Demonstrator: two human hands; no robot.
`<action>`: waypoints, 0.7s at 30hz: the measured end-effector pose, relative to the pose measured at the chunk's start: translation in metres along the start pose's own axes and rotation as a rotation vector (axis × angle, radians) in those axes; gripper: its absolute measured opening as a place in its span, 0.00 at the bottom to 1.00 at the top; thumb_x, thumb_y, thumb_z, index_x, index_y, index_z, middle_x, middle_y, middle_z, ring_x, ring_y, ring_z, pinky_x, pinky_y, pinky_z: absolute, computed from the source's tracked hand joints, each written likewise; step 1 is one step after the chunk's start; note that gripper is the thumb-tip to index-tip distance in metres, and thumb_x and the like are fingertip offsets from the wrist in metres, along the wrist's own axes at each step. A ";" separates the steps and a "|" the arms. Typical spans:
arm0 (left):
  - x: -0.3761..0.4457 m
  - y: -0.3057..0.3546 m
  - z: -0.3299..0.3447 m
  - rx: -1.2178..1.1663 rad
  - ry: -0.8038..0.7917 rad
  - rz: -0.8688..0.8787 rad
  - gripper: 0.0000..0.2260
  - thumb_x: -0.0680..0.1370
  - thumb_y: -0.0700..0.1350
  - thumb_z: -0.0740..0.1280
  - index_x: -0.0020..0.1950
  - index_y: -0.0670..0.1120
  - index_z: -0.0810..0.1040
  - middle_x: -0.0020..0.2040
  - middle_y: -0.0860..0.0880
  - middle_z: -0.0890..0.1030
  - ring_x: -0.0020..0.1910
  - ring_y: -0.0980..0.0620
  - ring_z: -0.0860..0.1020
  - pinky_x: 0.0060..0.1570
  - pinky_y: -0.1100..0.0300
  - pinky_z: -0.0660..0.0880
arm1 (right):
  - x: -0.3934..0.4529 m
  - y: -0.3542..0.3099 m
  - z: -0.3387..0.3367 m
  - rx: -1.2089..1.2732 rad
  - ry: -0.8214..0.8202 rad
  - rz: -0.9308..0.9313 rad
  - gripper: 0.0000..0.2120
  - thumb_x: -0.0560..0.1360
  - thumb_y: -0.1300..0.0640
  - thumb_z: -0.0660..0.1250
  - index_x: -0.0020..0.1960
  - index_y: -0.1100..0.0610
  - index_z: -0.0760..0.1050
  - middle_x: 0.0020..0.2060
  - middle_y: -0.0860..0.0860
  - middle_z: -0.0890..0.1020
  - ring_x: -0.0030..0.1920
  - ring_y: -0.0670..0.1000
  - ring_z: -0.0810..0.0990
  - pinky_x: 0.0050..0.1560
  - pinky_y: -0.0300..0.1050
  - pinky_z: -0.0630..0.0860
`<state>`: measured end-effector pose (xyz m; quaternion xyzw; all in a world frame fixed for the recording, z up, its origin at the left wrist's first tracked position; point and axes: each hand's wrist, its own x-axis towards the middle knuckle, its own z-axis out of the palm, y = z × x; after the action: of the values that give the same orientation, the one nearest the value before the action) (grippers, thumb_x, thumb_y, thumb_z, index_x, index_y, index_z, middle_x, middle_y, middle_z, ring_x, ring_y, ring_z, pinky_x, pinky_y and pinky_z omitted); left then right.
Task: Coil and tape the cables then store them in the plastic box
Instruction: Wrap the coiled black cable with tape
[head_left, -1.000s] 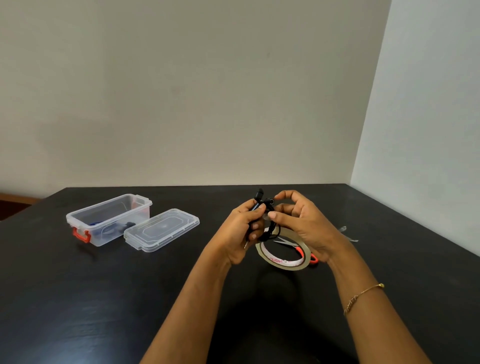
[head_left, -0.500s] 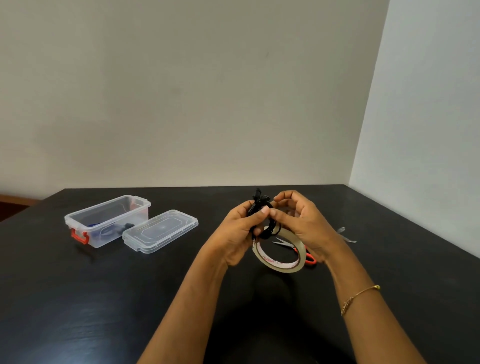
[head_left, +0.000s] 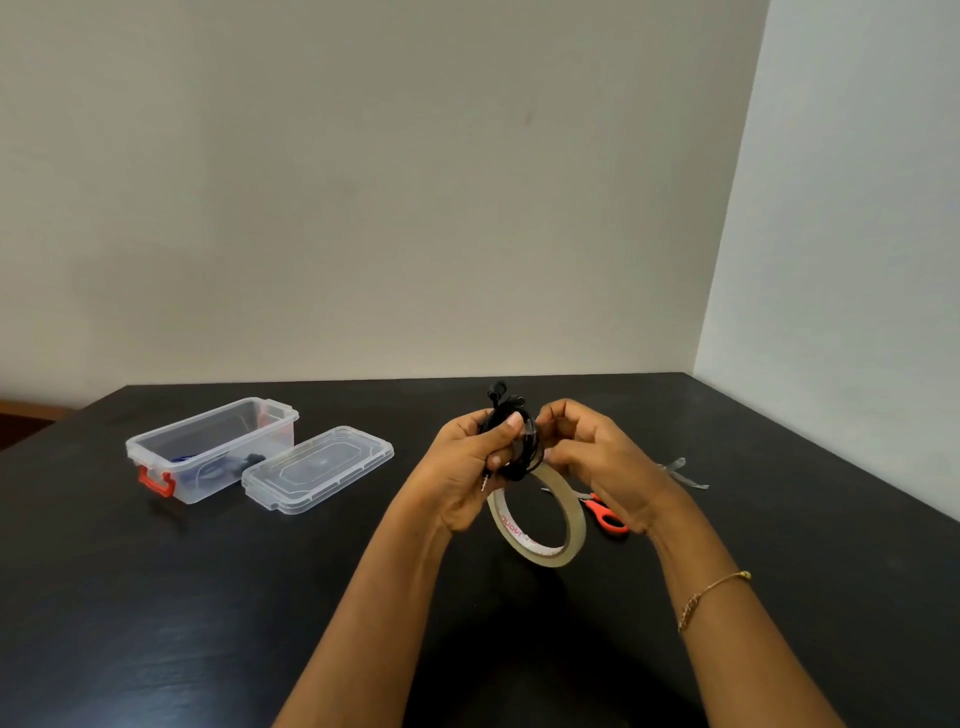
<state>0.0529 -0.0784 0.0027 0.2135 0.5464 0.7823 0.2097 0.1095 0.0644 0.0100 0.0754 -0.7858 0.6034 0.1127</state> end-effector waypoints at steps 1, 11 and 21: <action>0.000 0.000 -0.001 -0.009 0.007 -0.002 0.05 0.77 0.39 0.62 0.50 0.41 0.76 0.20 0.52 0.67 0.30 0.53 0.69 0.36 0.61 0.80 | 0.000 0.001 0.000 -0.029 -0.003 -0.023 0.10 0.74 0.69 0.62 0.49 0.55 0.72 0.43 0.53 0.79 0.46 0.52 0.79 0.53 0.48 0.77; -0.002 0.008 0.004 -0.160 -0.004 -0.068 0.11 0.79 0.39 0.58 0.38 0.40 0.73 0.17 0.52 0.64 0.20 0.58 0.69 0.34 0.62 0.80 | 0.008 0.011 0.006 -0.446 0.359 -0.395 0.08 0.71 0.66 0.69 0.42 0.54 0.77 0.38 0.45 0.79 0.41 0.43 0.78 0.41 0.29 0.73; 0.002 0.002 0.008 -0.176 0.088 -0.082 0.07 0.78 0.41 0.62 0.40 0.42 0.74 0.19 0.52 0.65 0.30 0.54 0.68 0.44 0.55 0.75 | 0.013 0.017 0.026 -0.563 0.505 -0.458 0.04 0.69 0.66 0.71 0.39 0.61 0.77 0.32 0.46 0.77 0.33 0.37 0.73 0.36 0.24 0.69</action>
<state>0.0559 -0.0719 0.0067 0.1368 0.4924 0.8267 0.2353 0.0899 0.0438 -0.0088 0.0639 -0.8304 0.3246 0.4483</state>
